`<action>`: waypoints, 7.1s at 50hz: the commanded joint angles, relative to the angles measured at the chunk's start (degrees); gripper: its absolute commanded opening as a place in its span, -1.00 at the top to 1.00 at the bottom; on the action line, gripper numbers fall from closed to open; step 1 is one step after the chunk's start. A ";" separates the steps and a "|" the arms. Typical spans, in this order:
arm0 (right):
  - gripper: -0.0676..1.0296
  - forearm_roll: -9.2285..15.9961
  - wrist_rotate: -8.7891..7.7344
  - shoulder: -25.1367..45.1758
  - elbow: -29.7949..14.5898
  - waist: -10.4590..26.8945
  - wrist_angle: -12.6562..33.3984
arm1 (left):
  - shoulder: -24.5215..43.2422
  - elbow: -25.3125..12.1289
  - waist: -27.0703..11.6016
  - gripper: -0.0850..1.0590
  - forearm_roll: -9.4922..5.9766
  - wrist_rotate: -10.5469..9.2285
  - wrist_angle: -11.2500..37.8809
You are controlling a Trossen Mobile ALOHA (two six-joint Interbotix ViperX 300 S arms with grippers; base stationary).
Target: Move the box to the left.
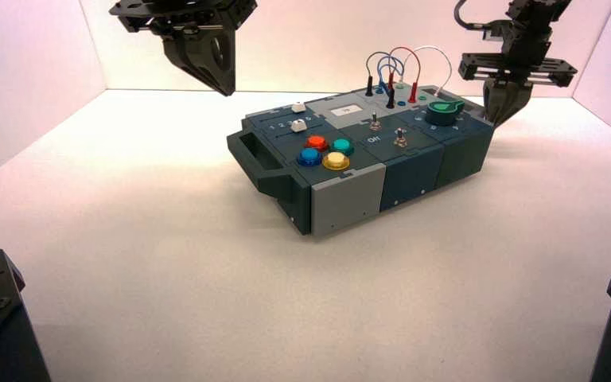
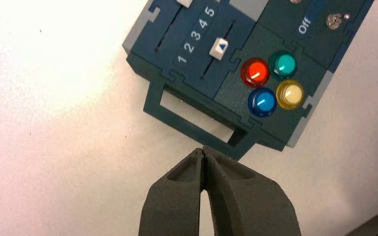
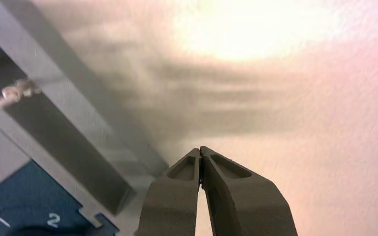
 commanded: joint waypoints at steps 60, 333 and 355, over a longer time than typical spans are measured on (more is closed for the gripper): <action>0.92 0.62 0.00 -2.55 -0.26 1.41 2.37 | 13.89 -3.60 -2.11 0.91 0.62 3.25 -3.34; 0.92 1.93 -1.41 -4.83 -15.91 22.50 19.34 | -3.69 -4.04 15.21 0.91 4.92 3.87 7.65; 0.92 2.11 -2.81 -21.71 -8.61 25.84 12.22 | -17.49 -5.71 15.21 0.91 4.92 2.64 10.11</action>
